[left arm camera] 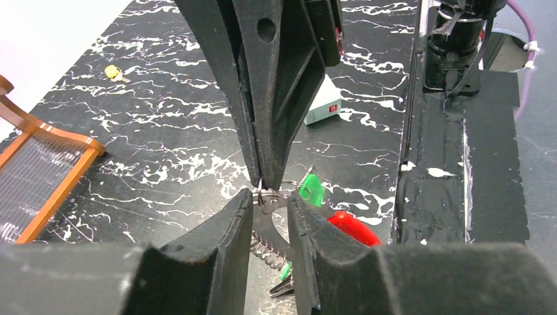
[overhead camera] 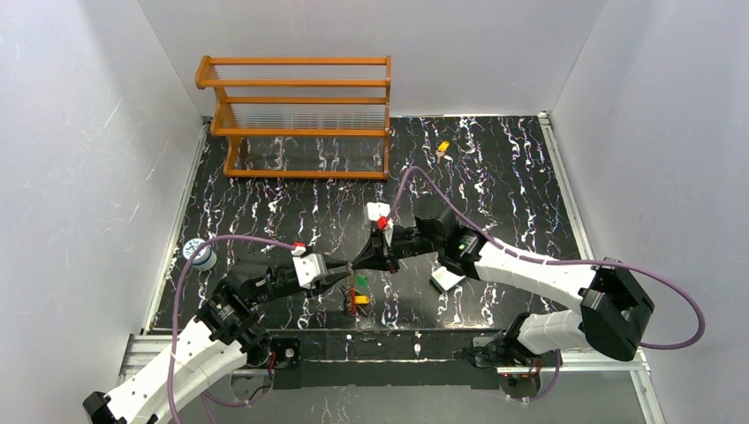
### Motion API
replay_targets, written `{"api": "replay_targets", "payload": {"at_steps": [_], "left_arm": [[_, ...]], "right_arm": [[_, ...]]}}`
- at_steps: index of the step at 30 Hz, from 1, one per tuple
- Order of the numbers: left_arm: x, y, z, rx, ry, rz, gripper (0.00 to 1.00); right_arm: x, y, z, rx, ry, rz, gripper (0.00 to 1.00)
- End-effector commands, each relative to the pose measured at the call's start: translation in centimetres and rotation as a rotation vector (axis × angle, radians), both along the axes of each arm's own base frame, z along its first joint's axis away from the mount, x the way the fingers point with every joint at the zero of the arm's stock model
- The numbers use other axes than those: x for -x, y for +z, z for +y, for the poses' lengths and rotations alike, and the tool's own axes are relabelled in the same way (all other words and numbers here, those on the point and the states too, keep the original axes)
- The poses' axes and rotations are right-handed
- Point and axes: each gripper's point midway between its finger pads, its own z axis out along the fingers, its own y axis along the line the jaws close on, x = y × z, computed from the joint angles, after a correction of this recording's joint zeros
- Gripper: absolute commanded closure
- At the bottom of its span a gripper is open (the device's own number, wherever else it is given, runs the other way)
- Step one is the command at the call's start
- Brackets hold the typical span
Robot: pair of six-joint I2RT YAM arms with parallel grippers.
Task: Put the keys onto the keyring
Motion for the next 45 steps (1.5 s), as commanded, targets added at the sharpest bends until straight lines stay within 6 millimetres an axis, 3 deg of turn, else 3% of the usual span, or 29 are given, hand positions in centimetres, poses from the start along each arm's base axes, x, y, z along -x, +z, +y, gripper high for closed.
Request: {"api": "replay_targets", "payload": {"at_steps": [1,15,21,31,40,43,45], "left_arm": [[0.1,0.8,-0.3,0.020,-0.016,-0.023,0.74],[-0.1,-0.3,-0.5,-0.019,-0.016,0.014,0.73],[-0.3,-0.8,-0.6,-0.038,-0.018,0.031,0.80],[-0.3,-1.9,-0.6,-0.083,-0.019,0.070,0.79],[-0.4,-2.1,-0.5,-0.095,-0.012,0.075,0.99],[-0.5,-2.1,-0.5,-0.098,-0.006,0.078,1.00],[-0.5,-2.0,-0.4,-0.099,0.001,0.081,1.00]], "right_arm": [[-0.7,1.5,-0.5,0.082,-0.016,-0.066,0.99],[0.0,-0.7,0.6,0.337,0.004,-0.089,0.99],[0.1,-0.1,0.9,0.308,0.003,-0.099,0.99],[-0.2,0.8,0.7,0.287,-0.027,-0.120,0.99],[0.3,1.3,0.8,0.265,0.003,-0.115,0.99],[0.3,1.2,0.9,0.259,0.001,-0.118,0.99],[0.1,1.2,0.9,0.254,-0.014,-0.121,0.85]]}}
